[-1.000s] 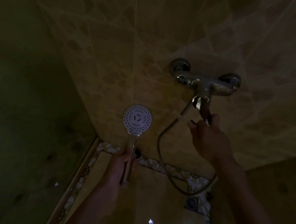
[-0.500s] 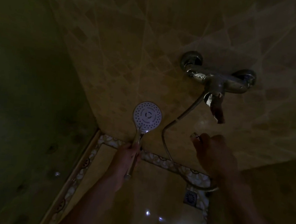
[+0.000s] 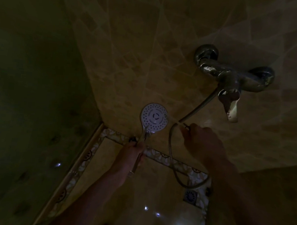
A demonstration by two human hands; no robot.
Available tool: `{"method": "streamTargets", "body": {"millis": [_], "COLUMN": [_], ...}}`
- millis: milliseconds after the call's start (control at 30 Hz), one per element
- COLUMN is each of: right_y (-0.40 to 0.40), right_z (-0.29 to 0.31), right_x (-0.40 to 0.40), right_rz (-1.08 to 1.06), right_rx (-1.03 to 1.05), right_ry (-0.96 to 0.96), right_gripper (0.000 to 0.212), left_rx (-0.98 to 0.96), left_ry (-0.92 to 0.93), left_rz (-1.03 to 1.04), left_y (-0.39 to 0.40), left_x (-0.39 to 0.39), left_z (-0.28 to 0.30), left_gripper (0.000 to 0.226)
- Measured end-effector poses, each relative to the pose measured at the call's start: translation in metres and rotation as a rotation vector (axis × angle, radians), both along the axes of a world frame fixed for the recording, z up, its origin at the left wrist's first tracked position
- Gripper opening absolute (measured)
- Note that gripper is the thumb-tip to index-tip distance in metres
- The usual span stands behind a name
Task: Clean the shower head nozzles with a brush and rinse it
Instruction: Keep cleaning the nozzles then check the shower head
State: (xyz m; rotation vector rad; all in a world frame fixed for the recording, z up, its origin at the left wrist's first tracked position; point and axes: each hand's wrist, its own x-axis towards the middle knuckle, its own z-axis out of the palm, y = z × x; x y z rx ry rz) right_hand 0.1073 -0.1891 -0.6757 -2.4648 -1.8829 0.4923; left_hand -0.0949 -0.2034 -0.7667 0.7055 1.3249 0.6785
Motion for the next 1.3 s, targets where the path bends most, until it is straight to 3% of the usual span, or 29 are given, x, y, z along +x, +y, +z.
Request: {"method": "streamTargets", "body": {"millis": [300,600,667,800,967,1133,1300], "right_y": [0.009,0.025,0.022,0.024,0.039,0.045,0.03], "right_z": [-0.01,-0.014,-0.019,-0.029,-0.026,-0.03,-0.036], "right_x": [-0.03,-0.019,-0.015,-0.016,-0.02,-0.001,-0.013], "right_rz": [0.196,0.121,0.096,0.06,0.197,0.023,0.107], "right_rx": [-0.106,-0.135,-0.166,-0.143,-0.091,-0.099,-0.084], "right_ry": [-0.006,0.01,0.083,0.239,0.16,0.173,0.211], "right_gripper": [0.025,0.028,0.023,0.038,0.032,0.04,0.041], "left_rx": [0.014,0.016,0.02,0.031,0.055,0.051,0.064], "left_ry": [-0.011,-0.01,-0.014,0.0,0.024,0.088,0.112], "left_rz": [-0.064,-0.083,-0.084,-0.089,-0.118,-0.14,-0.125], "left_y": [0.01,0.012,0.014,0.015,0.017,0.023,0.023], "left_x": [-0.006,-0.01,-0.01,-0.011,-0.013,-0.014,-0.011], "left_z": [0.0,0.002,0.003,0.004,0.005,0.006,0.003], "left_gripper": [0.03,0.027,0.029,0.026,0.031,0.033,0.031]}}
